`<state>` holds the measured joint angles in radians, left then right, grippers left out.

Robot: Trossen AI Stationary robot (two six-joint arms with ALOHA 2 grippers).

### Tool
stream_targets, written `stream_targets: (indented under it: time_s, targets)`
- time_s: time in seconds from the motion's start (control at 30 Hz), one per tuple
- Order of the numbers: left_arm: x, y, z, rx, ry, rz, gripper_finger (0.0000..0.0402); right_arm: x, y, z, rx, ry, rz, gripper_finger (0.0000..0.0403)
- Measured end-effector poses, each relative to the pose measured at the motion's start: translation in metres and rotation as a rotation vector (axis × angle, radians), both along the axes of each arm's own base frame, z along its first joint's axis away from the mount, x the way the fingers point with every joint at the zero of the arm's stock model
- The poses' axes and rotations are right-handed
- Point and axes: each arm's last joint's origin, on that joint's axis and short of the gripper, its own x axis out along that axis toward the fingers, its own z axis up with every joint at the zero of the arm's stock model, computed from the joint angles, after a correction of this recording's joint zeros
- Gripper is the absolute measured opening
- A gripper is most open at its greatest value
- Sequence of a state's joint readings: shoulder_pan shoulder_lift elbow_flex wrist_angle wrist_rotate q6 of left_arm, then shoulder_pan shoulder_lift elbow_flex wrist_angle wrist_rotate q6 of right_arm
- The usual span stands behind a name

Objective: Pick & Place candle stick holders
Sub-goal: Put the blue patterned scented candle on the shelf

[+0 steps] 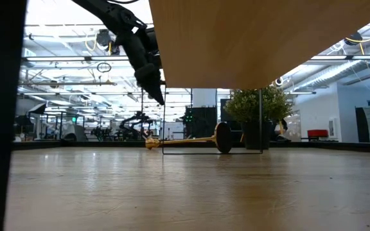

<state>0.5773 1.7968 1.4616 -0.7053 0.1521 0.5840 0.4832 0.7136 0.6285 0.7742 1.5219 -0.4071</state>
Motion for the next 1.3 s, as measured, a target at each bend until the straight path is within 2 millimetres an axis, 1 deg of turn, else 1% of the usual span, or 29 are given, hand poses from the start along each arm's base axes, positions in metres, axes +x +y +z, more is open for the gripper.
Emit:
stream_targets:
  time_s: [0.1, 0.2, 0.33, 0.43, 0.6, 0.7, 0.9, 1.1, 1.13, 1.2, 1.3]
  targets:
    - [0.008, -0.008, -0.005, 0.068, 0.054, -0.042, 0.0152, 0.0, -0.001, 0.0, 0.001, -0.002, -0.005, 0.0171]
    - [0.015, -0.015, -0.016, 0.082, 0.104, -0.05, 0.0152, 0.0, -0.001, 0.0, 0.005, -0.005, -0.007, 0.0171]
    - [0.02, -0.019, -0.032, 0.049, 0.179, -0.054, 0.0152, 0.0, -0.001, 0.0, 0.022, -0.007, -0.027, 0.0171]
    - [0.021, -0.021, -0.04, 0.001, 0.21, -0.017, 0.0152, 0.0, -0.001, -0.001, 0.027, -0.017, -0.026, 0.0171]
    - [0.022, -0.024, -0.042, -0.117, 0.183, 0.075, 0.0152, 0.0, -0.001, -0.001, 0.03, -0.023, -0.024, 0.0171]
    - [0.025, -0.026, -0.041, -0.115, 0.155, 0.103, 0.0152, 0.0, -0.001, -0.001, 0.031, -0.027, -0.023, 0.0171]
    - [0.023, -0.024, -0.041, -0.146, 0.154, 0.185, 0.0152, 0.0, -0.001, -0.001, 0.03, -0.027, -0.021, 0.0171]
    - [0.023, -0.024, -0.04, -0.155, 0.15, 0.208, 0.0152, 0.0, -0.001, -0.001, 0.027, -0.022, -0.022, 0.0171]
    - [0.023, -0.024, -0.041, -0.164, 0.148, 0.235, 0.0152, 0.0, -0.001, -0.001, 0.027, -0.022, -0.022, 0.0171]
    - [0.021, -0.02, -0.041, -0.196, 0.137, 0.348, 0.0152, 0.0, -0.001, -0.001, 0.027, -0.023, -0.022, 0.0171]
    - [0.016, -0.009, -0.04, -0.305, 0.088, 0.544, 0.0152, 0.0, -0.001, -0.001, 0.027, -0.022, -0.022, 0.0171]
